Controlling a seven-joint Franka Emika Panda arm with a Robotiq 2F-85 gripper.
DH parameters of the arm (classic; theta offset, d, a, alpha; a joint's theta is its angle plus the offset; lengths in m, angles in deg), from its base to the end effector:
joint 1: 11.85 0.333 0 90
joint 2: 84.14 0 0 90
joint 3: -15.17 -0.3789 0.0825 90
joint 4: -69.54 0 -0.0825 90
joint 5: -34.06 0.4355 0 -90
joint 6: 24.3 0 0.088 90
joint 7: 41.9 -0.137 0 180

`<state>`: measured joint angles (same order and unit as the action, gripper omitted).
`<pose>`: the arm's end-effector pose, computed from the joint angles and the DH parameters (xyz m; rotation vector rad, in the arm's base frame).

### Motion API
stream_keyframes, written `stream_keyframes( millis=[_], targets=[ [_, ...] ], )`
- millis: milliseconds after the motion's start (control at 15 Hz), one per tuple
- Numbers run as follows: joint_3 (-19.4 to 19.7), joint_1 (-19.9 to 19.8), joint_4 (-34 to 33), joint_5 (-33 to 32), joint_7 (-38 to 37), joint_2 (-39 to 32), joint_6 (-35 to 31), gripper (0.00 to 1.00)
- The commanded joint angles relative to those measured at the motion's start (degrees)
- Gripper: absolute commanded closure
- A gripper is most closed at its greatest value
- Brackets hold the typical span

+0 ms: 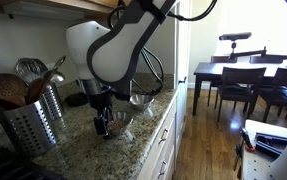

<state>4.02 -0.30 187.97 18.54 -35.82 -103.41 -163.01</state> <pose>0.6017 0.2418 0.2656 2.8491 1.0276 0.0694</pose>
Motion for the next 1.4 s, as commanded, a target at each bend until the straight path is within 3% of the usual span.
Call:
stream_keyframes(
  millis=[0, 533, 600, 1200, 1333],
  targets=[
    [0.59, 0.59, -0.06, 0.35, 0.24, 0.05, 0.07, 0.0],
    [0.51, 1.68, -2.04, -0.85, 0.0, -1.09, 1.29, 0.0],
    [0.49, 2.03, -2.61, -1.13, 0.01, -1.43, 1.47, 0.2],
    [0.32, 5.21, -9.16, -1.07, -0.03, -5.5, 2.92, 0.8],
    [-0.06, 6.64, -10.26, -1.06, -1.39, -5.6, 3.92, 0.83]
  ],
)
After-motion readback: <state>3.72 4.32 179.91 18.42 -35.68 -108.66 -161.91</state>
